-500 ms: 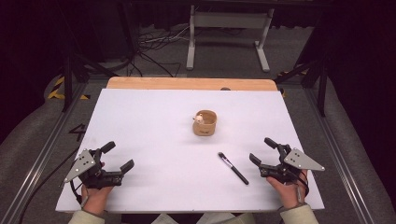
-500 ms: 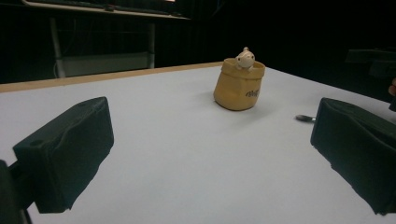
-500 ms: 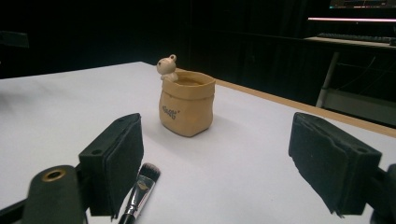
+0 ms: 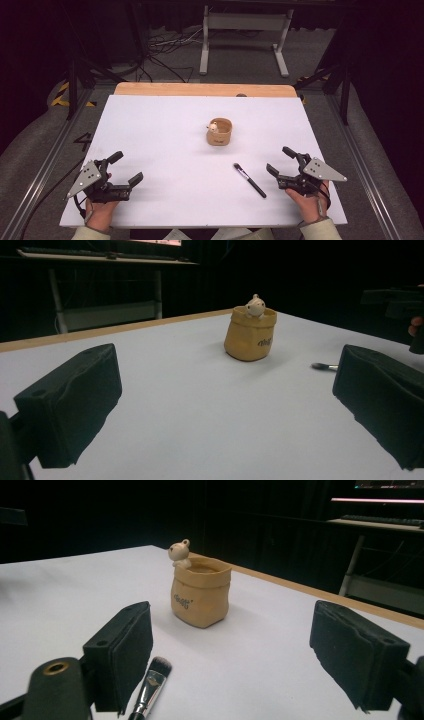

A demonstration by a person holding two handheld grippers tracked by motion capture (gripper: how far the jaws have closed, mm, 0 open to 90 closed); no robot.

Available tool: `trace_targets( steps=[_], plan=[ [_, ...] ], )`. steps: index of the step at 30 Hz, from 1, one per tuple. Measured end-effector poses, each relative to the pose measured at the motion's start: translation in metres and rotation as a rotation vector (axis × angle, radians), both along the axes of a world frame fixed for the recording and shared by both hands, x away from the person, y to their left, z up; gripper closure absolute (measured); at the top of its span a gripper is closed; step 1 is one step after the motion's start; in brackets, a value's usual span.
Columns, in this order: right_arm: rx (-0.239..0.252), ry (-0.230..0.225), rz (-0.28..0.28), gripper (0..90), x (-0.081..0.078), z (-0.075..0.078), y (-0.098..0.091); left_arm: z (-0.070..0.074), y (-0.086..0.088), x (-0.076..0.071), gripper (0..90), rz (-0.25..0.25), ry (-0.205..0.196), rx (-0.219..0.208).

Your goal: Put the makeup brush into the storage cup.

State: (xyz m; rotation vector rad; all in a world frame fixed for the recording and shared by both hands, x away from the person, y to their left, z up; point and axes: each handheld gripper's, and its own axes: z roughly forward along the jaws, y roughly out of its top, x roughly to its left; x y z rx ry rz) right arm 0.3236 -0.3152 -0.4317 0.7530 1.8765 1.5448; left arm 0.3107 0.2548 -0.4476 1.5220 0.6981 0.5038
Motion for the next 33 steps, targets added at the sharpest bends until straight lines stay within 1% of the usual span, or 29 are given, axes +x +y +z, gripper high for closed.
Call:
trace_targets(
  steps=[2,3,4,5,6,7,9,11,12,13,14,16,17,18,20,21,24,25,26,27,29,31,32,33],
  plan=[
    [-0.025,0.042,0.018,17.9,-0.001,0.002,0.004,-0.001,0.002,0.0,0.0,-0.015,-0.003,-0.05],
    [-0.026,0.057,0.027,17.9,-0.001,0.003,0.006,-0.001,0.003,0.001,0.0,-0.017,-0.001,-0.073],
    [-0.033,0.059,0.038,18.1,-0.002,0.006,0.012,-0.001,0.003,0.001,0.0,-0.017,-0.004,-0.073],
    [-0.043,0.057,0.039,18.1,-0.001,0.008,0.013,-0.001,0.003,0.0,0.0,-0.003,-0.027,-0.058],
    [-0.043,0.057,0.039,18.1,-0.001,0.008,0.013,-0.001,0.003,0.0,0.0,-0.003,-0.027,-0.058],
    [-0.05,0.057,0.043,18.1,-0.001,0.01,0.016,-0.001,0.003,-0.001,0.0,0.004,-0.04,-0.052],
    [-0.06,0.066,0.052,18.1,0.003,0.016,0.022,-0.001,0.005,-0.002,0.0,0.001,-0.035,-0.053],
    [-0.074,0.085,0.056,18.1,0.007,0.02,0.026,-0.001,0.006,-0.002,0.0,0.01,-0.045,-0.047],
    [-0.074,0.085,0.056,18.1,0.007,0.02,0.026,-0.001,0.006,-0.002,0.0,0.01,-0.045,-0.047],
    [-0.088,0.098,0.054,18.2,0.009,0.021,0.029,0.0,0.006,-0.002,0.0,0.007,-0.053,-0.05],
    [-0.117,0.131,0.055,18.9,0.014,0.024,0.036,0.0,0.007,-0.002,0.0,-0.002,-0.061,-0.052],
    [-0.124,0.154,0.074,18.9,0.018,0.025,0.041,0.0,0.006,-0.002,0.0,-0.016,-0.079,-0.06],
    [-0.124,0.154,0.074,18.9,0.018,0.025,0.041,0.0,0.005,-0.001,0.0,-0.023,-0.091,-0.062],
    [-0.125,0.156,0.084,18.9,0.02,0.026,0.043,-0.001,0.004,-0.001,0.0,-0.027,-0.099,-0.055],
    [-0.138,0.164,0.086,18.9,0.024,0.029,0.047,-0.001,0.002,-0.001,0.0,-0.037,-0.11,-0.051],
    [-0.142,0.164,0.089,18.9,0.025,0.03,0.049,-0.001,0.001,-0.002,0.0,-0.039,-0.123,-0.052],
    [-0.174,0.164,0.092,18.9,0.029,0.034,0.054,0.001,0.001,-0.004,0.2,-0.026,-0.147,-0.041],
    [-0.172,0.17,0.095,18.9,0.029,0.035,0.055,0.002,0.001,-0.005,0.4,-0.023,-0.152,-0.042],
    [-0.165,0.167,0.102,19.0,0.03,0.035,0.057,0.002,0.001,-0.005,0.4,-0.021,-0.149,-0.043],
    [-0.159,0.167,0.104,19.1,0.03,0.036,0.058,0.002,0.0,-0.005,0.4,-0.023,-0.142,-0.039],
    [-0.152,0.176,0.105,21.1,0.032,0.036,0.062,0.002,-0.002,-0.006,0.4,-0.026,-0.139,-0.023],
    [-0.176,0.212,0.105,23.1,0.034,0.038,0.067,0.004,-0.003,-0.006,0.0,-0.024,-0.135,-0.004],
    [-0.194,0.248,0.11,23.8,0.036,0.04,0.07,0.004,-0.004,-0.007,0.0,-0.019,-0.136,-0.005],
    [-0.195,0.272,0.127,24.5,0.037,0.042,0.072,0.005,-0.004,-0.007,0.0,-0.015,-0.134,-0.002]
  ],
)
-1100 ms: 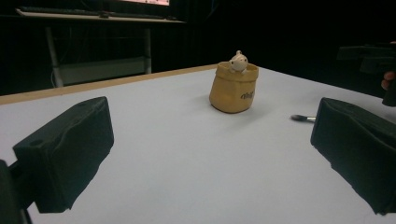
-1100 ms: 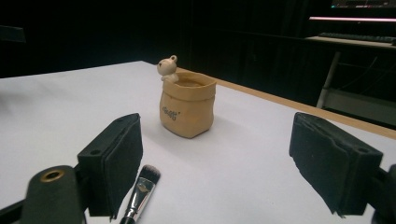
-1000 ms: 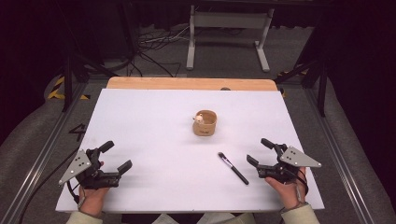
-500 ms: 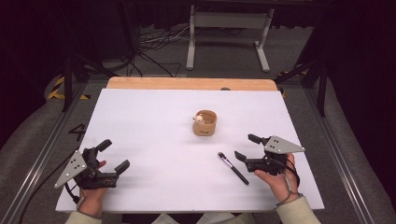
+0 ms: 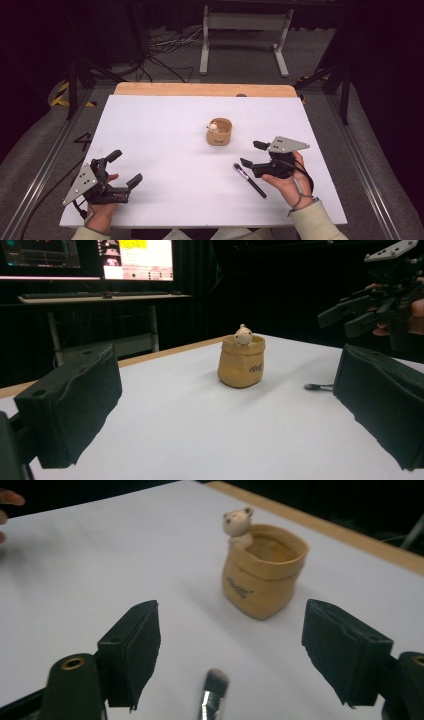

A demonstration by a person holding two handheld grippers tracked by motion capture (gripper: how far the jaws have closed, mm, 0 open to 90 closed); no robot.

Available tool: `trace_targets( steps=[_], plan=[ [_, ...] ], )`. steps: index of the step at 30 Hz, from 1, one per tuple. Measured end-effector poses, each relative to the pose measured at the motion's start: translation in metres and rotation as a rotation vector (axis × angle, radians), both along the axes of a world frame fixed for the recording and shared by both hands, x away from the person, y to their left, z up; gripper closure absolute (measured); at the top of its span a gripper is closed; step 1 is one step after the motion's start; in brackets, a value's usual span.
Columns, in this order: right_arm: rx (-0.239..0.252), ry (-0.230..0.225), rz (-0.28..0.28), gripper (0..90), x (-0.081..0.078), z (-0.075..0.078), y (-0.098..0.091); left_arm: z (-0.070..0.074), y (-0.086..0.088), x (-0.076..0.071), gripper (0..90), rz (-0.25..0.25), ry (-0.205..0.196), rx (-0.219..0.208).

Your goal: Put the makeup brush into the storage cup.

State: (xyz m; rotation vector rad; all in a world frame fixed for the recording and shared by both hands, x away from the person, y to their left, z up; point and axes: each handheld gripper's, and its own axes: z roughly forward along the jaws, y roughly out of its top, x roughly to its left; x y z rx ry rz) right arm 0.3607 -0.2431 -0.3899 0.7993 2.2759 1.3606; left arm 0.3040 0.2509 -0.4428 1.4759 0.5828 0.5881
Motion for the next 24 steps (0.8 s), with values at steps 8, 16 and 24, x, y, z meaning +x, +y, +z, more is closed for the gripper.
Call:
trace_targets(
  steps=[8,16,24],
  plan=[
    [-0.17,0.218,0.004,37.7,0.008,0.018,0.016,0.001,0.001,0.001,0.0,0.022,0.009,0.003],
    [-0.374,0.449,-0.078,43.5,0.018,0.017,0.027,0.001,-0.002,0.0,0.3,0.02,0.008,0.021],
    [-0.505,0.489,-0.097,42.9,0.023,0.012,0.035,-0.001,-0.002,0.001,0.1,0.0,0.029,0.025]
  ],
)
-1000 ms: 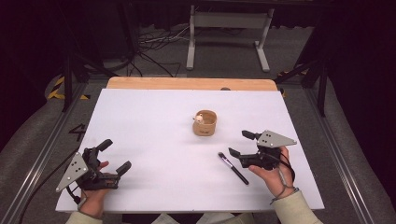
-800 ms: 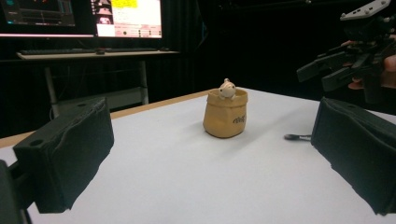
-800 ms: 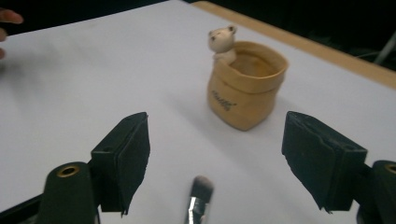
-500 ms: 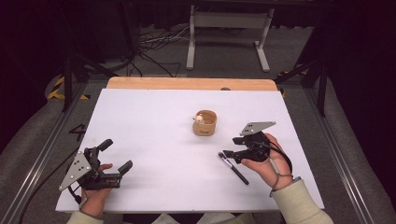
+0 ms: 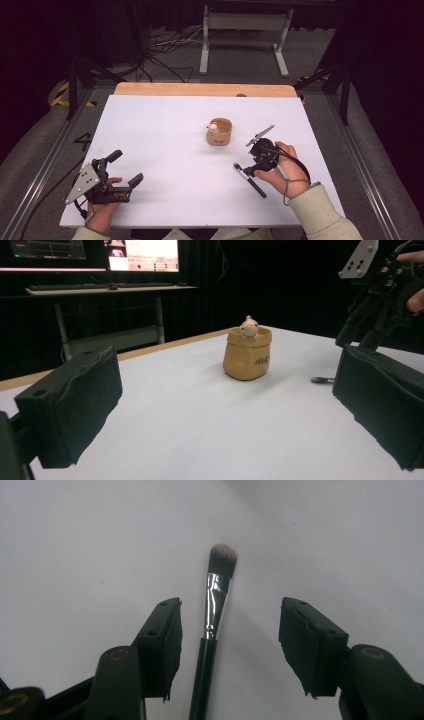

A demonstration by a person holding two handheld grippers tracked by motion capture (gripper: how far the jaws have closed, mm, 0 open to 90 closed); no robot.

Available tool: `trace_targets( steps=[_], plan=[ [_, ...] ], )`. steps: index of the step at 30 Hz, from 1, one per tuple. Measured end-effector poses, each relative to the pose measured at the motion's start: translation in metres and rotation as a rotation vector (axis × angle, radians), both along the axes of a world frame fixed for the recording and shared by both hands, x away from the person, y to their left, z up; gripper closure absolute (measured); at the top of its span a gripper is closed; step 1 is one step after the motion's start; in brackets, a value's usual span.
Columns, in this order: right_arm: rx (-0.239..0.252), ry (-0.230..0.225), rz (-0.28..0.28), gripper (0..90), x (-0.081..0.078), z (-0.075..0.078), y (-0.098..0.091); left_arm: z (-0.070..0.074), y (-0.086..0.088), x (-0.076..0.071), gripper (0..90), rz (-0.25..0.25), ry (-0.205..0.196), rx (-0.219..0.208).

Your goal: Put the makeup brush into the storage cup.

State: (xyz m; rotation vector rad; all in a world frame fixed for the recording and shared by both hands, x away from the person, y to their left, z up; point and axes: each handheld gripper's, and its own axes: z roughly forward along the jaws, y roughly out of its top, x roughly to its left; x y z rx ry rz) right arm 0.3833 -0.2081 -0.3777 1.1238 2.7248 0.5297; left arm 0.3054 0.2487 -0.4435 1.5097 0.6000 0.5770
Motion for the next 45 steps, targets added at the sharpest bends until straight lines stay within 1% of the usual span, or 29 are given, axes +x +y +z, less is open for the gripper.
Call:
trace_targets(
  steps=[1,3,5,7,9,10,11,13,16,22,25,27,32,36,37,38,39,41,45],
  plan=[
    [-0.016,0.006,0.0,43.3,0.001,-0.001,0.001,0.0,-0.001,0.0,0.2,-0.018,0.012,-0.001],
    [-0.04,0.019,-0.007,44.1,0.002,-0.002,0.003,0.0,-0.003,0.0,0.2,-0.036,0.01,0.02],
    [-0.062,0.035,-0.004,45.6,0.004,-0.004,0.005,0.001,-0.004,-0.001,0.1,-0.039,0.007,0.035],
    [-0.087,0.047,-0.005,47.3,0.005,-0.006,0.008,0.001,-0.005,-0.001,0.2,-0.036,0.005,0.04],
    [-0.109,0.068,-0.012,50.1,0.007,-0.008,0.01,0.001,-0.004,-0.001,0.3,-0.04,0.019,0.039],
    [-0.114,0.082,-0.016,52.2,0.007,-0.009,0.011,0.001,-0.003,-0.001,1.1,-0.044,0.024,0.033],
    [-0.113,0.095,-0.022,52.5,0.007,-0.011,0.012,0.001,-0.003,-0.001,2.2,-0.046,0.024,0.03],
    [-0.111,0.109,-0.025,52.4,0.007,-0.014,0.014,0.001,-0.003,-0.001,2.7,-0.046,0.027,0.028],
    [-0.122,0.111,-0.032,52.2,0.008,-0.018,0.017,0.001,-0.003,-0.001,2.6,-0.045,0.026,0.03],
    [-0.172,0.172,-0.042,58.5,0.01,-0.025,0.023,0.001,0.0,0.0,0.8,-0.018,0.04,0.021],
    [-0.188,0.203,-0.044,61.4,0.01,-0.029,0.024,0.002,0.002,-0.001,0.3,-0.002,0.04,0.01],
    [-0.196,0.223,-0.044,62.2,0.011,-0.032,0.025,0.002,0.003,-0.001,0.3,0.011,0.036,0.016],
    [-0.204,0.237,-0.039,66.8,0.011,-0.037,0.027,0.001,0.003,0.0,0.3,0.015,0.039,0.013],
    [-0.22,0.255,-0.045,73.0,0.012,-0.039,0.029,0.0,0.002,0.0,0.5,0.005,0.037,0.02],
    [-0.22,0.255,-0.045,73.0,0.012,-0.039,0.029,0.0,0.002,0.0,0.6,0.005,0.037,0.02],
    [-0.226,0.262,-0.04,75.6,0.012,-0.04,0.03,0.0,0.002,0.0,1.0,0.006,0.037,0.024],
    [-0.226,0.262,-0.04,75.6,0.012,-0.04,0.03,0.0,0.002,0.0,1.3,0.006,0.037,0.024],
    [-0.234,0.258,-0.043,78.3,0.011,-0.04,0.03,0.0,0.002,0.001,1.7,-0.003,0.044,0.025],
    [-0.243,0.26,-0.038,79.1,0.012,-0.041,0.031,0.0,0.001,0.0,1.9,-0.008,0.043,0.028]
  ],
)
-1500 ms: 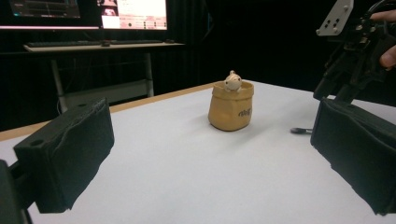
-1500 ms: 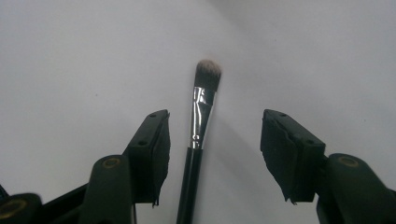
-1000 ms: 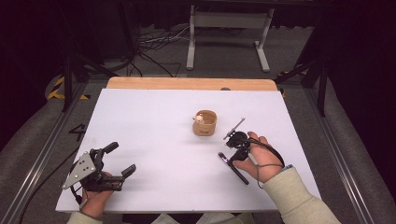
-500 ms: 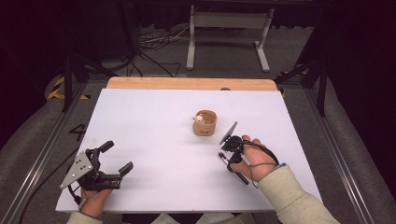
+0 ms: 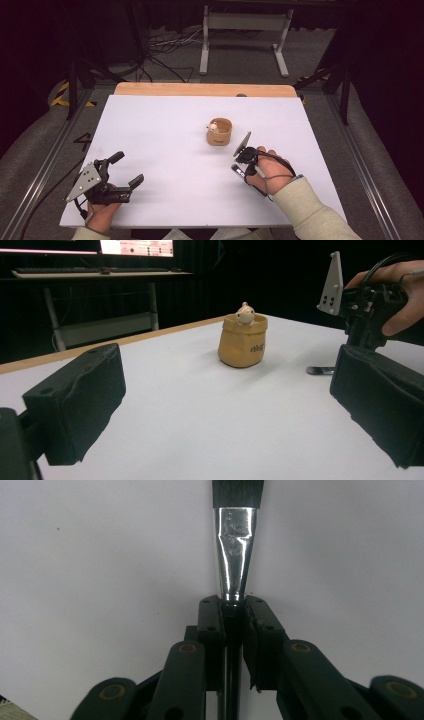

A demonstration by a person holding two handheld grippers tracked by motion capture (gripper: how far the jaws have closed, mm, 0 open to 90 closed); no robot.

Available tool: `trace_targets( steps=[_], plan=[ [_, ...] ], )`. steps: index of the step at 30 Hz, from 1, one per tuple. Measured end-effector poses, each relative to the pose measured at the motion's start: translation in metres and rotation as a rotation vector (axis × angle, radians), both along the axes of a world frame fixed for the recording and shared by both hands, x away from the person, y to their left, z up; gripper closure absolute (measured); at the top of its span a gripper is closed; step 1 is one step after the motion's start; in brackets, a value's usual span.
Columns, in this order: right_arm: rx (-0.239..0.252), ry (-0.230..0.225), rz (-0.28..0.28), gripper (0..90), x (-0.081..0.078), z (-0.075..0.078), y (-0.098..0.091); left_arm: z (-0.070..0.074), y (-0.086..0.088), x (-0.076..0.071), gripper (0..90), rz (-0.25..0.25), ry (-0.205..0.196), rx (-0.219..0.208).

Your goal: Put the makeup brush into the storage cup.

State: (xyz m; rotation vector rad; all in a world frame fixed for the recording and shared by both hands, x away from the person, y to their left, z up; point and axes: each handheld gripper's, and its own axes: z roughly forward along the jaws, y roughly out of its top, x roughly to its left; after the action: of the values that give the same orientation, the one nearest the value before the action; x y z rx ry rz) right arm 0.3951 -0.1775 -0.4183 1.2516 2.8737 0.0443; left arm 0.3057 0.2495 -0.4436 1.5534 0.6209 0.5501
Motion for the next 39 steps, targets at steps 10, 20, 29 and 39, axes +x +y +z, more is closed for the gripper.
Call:
trace_targets(
  steps=[10,20,29,39],
  plan=[
    [-0.008,-0.012,0.0,79.6,0.0,0.001,0.0,0.0,0.0,0.0,2.2,-0.003,0.003,0.0],
    [0.06,-0.069,-0.005,79.7,-0.002,0.019,-0.005,0.002,0.0,-0.001,3.0,0.001,-0.006,0.003],
    [0.16,-0.174,-0.038,79.6,-0.009,0.037,-0.005,0.002,-0.001,-0.002,2.9,0.005,0.002,0.01],
    [0.259,-0.32,-0.016,79.6,-0.015,0.056,-0.011,0.002,0.0,-0.001,1.3,0.021,0.0,0.014]
  ],
)
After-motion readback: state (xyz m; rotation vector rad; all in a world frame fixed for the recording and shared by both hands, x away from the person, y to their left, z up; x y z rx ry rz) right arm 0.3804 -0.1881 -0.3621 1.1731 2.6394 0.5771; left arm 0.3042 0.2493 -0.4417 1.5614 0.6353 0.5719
